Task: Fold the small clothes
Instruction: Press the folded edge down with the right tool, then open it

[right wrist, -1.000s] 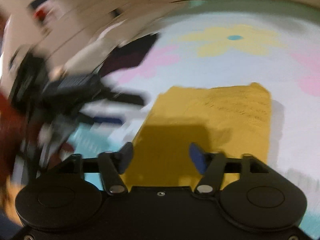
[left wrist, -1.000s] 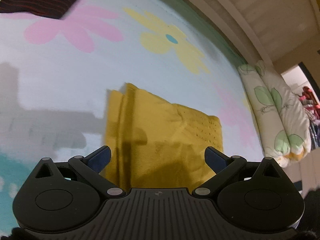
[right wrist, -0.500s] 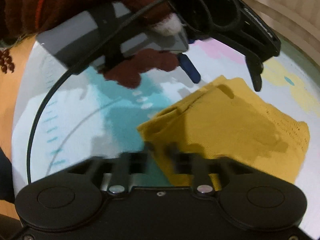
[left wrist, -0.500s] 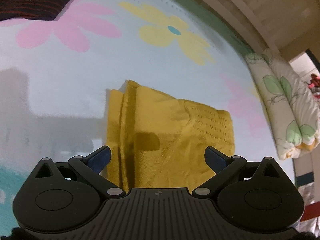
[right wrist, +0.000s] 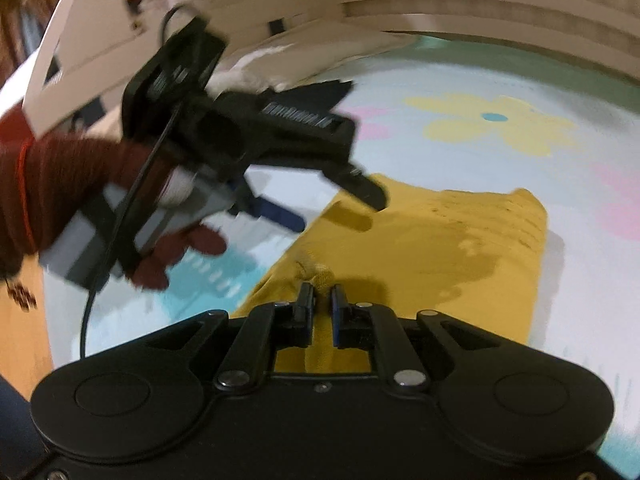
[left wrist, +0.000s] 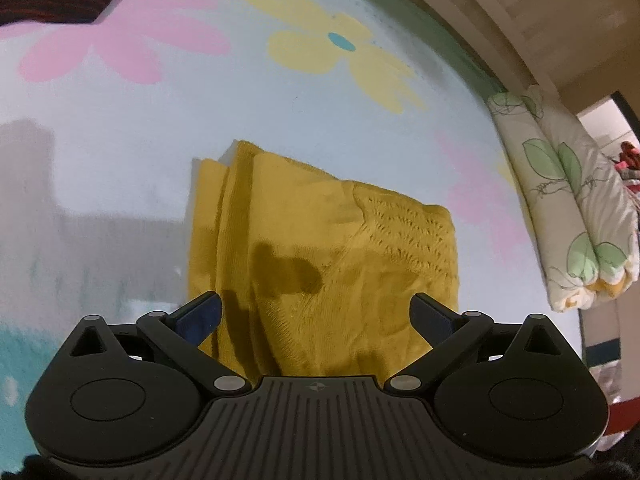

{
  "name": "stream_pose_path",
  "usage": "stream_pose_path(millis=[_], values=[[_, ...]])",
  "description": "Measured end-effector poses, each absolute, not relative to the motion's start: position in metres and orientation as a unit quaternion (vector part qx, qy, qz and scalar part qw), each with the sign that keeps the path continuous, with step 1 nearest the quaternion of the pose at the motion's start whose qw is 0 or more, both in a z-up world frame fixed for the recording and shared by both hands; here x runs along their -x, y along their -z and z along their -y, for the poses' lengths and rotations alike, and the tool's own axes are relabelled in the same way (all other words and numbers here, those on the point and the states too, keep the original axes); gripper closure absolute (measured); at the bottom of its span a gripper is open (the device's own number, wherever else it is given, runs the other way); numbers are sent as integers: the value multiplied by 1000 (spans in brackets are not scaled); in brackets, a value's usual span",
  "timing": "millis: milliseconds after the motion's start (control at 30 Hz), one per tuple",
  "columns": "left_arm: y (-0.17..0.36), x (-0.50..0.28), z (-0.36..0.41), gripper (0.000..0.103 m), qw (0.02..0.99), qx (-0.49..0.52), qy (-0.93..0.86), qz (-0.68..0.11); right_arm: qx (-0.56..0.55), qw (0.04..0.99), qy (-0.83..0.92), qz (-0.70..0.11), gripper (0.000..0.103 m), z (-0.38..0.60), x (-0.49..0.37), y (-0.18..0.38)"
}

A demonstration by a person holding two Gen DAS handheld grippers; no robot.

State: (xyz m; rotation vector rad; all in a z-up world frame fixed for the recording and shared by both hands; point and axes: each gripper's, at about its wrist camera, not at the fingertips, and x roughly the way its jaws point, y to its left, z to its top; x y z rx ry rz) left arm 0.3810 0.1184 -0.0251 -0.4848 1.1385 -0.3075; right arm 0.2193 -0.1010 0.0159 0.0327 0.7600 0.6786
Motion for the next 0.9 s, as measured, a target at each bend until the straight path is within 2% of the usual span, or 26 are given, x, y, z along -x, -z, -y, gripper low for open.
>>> stream_pose_path(millis=[267, 600, 733, 900], values=[[41, -384, -103, 1, 782, 266, 162, -540, -37, 874, -316, -367, 88, 112, -233, -16], [40, -385, -81, 2, 810, 182, 133, -541, -20, 866, -332, -373, 88, 106, -229, -10], [38, -383, -76, 2, 817, 152, 129, -542, -20, 864, -331, -379, 79, 105, -231, -6], [38, -381, -71, 2, 821, 128, 127, -542, -19, 864, -326, -384, 78, 106, -233, -2]])
